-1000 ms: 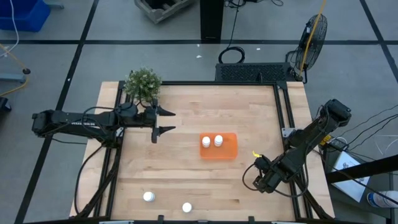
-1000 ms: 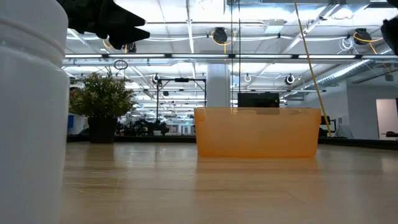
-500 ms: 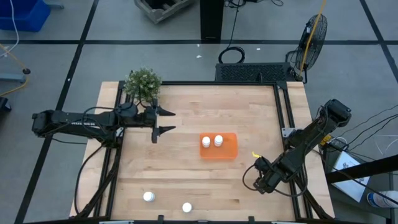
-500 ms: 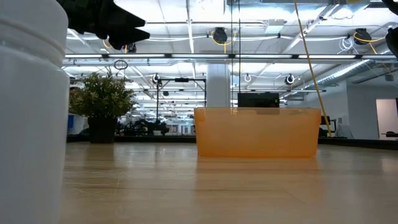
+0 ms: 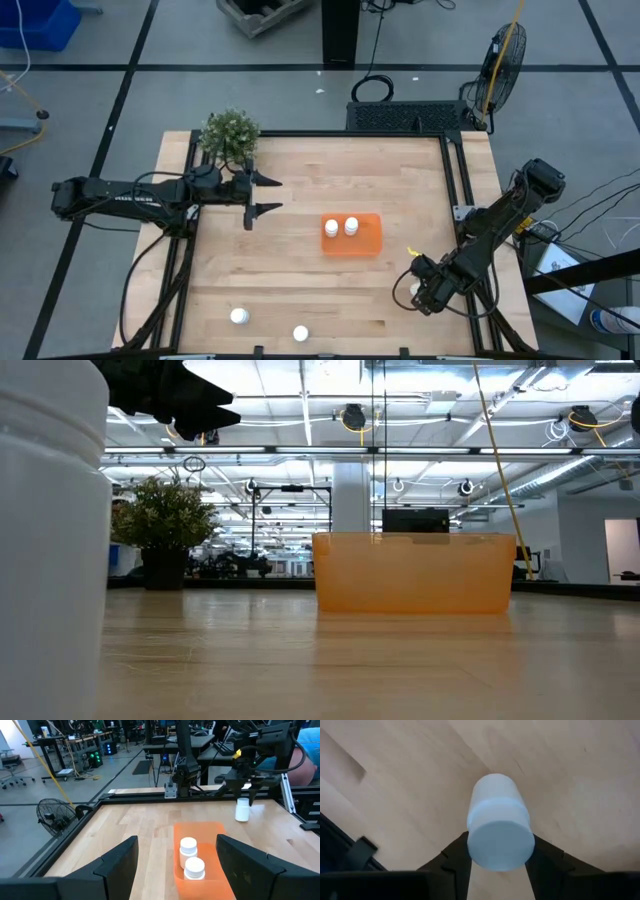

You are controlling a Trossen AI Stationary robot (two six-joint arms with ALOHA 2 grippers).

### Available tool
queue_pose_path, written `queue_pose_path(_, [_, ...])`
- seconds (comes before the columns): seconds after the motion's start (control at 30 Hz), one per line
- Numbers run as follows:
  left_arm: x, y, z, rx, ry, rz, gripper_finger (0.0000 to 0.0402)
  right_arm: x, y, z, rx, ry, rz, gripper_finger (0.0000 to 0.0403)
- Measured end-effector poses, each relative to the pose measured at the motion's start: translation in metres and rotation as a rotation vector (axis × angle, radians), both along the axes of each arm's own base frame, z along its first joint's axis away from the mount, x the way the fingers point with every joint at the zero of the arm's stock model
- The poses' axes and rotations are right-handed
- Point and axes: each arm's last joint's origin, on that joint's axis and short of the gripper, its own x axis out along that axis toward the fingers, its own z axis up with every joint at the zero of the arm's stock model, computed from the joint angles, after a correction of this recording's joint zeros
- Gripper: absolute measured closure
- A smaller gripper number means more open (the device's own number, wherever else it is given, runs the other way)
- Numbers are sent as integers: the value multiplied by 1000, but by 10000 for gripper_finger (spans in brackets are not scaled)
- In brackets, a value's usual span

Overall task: Pick and place pill bottles into a basket
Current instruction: Put the pill bottle into the bin

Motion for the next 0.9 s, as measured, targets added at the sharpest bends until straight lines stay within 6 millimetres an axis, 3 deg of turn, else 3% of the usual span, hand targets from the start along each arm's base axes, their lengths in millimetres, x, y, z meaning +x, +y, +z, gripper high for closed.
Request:
queue_pose_path(0.2, [0,0,0,-1,3,0,128,0,-4,4,-51,-83,38,264])
queue_pose_path(0.47, [0,0,0,-2,3,0,128,1,-18,24,-107,-266,58,264])
queue_pose_path(0.9, [0,0,0,5,3,0,128,28,-85,68,-199,-528,169,264])
